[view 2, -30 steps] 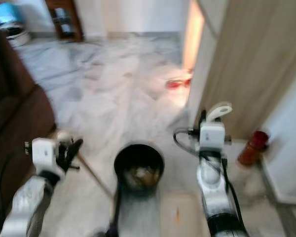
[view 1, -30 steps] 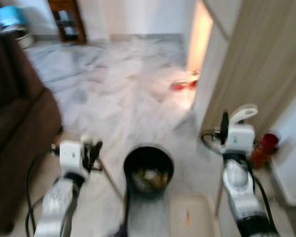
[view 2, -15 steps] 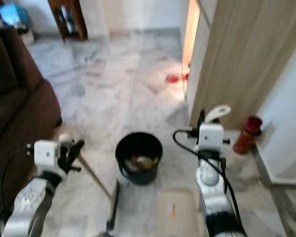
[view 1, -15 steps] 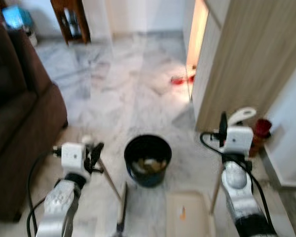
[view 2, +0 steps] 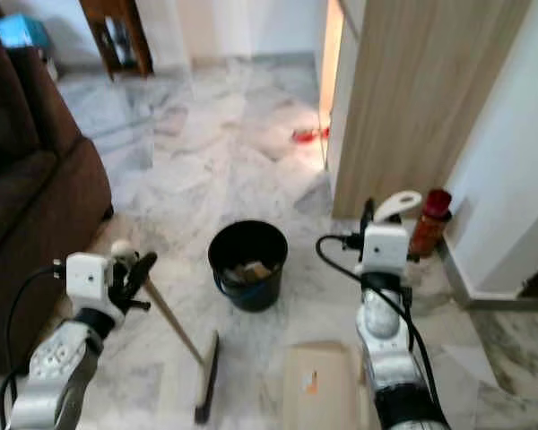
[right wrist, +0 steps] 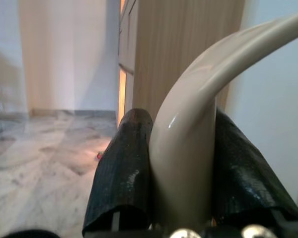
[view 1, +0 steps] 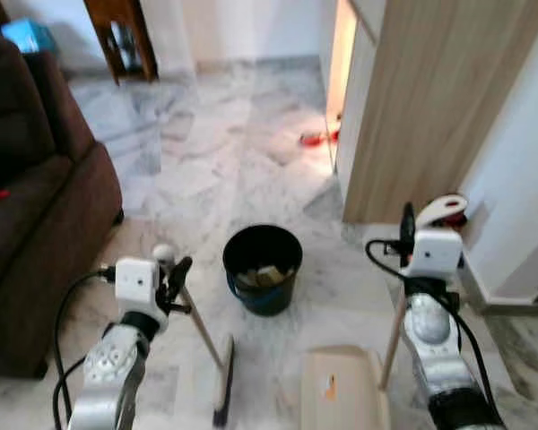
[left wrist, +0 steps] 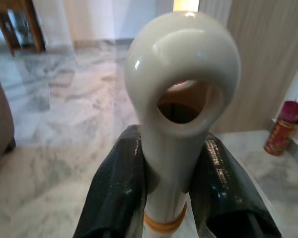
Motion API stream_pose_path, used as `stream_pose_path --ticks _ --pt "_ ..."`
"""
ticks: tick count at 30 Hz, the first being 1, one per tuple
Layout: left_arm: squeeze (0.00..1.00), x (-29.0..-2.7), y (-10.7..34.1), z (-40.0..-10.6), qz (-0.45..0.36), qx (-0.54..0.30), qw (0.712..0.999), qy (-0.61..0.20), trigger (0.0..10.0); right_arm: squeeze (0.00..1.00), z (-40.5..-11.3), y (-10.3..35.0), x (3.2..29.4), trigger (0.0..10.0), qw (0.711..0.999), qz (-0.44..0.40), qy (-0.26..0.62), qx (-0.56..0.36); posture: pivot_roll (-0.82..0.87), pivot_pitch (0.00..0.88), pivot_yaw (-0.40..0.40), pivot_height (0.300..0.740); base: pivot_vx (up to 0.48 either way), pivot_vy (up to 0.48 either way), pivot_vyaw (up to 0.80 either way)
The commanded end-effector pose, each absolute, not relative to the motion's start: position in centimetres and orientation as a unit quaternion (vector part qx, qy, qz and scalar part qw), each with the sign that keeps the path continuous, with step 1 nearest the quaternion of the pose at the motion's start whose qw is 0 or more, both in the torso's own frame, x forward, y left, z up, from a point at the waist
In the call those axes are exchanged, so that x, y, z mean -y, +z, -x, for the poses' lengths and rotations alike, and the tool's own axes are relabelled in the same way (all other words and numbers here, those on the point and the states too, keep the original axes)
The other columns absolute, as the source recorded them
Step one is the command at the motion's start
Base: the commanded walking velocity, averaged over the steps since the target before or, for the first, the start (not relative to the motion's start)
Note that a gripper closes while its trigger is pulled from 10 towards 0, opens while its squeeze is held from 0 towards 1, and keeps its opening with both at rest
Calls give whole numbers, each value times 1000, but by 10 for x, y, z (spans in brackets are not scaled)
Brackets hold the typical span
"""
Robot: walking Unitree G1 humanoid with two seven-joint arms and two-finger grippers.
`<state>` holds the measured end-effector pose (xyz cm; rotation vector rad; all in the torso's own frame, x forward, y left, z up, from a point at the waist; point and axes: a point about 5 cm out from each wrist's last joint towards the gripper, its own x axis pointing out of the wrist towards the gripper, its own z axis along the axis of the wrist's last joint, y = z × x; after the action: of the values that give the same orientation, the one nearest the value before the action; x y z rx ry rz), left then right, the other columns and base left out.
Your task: Sweep floor
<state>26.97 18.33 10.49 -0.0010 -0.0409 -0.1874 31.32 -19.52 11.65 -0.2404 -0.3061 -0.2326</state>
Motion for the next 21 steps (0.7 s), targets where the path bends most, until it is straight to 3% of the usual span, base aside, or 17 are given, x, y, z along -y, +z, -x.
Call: stream_pose_path --ticks 1,21 --pt "0 -187 111 -273 -8 41 995 -85 10000 0 -315 123 191 10000 973 123 -106 167 -19 51 31 740 0 0 0" --pt "0 -175 119 -305 -23 70 994 -77 10000 0 -311 112 190 10000 977 104 -114 146 -43 61 41 740 0 0 0"
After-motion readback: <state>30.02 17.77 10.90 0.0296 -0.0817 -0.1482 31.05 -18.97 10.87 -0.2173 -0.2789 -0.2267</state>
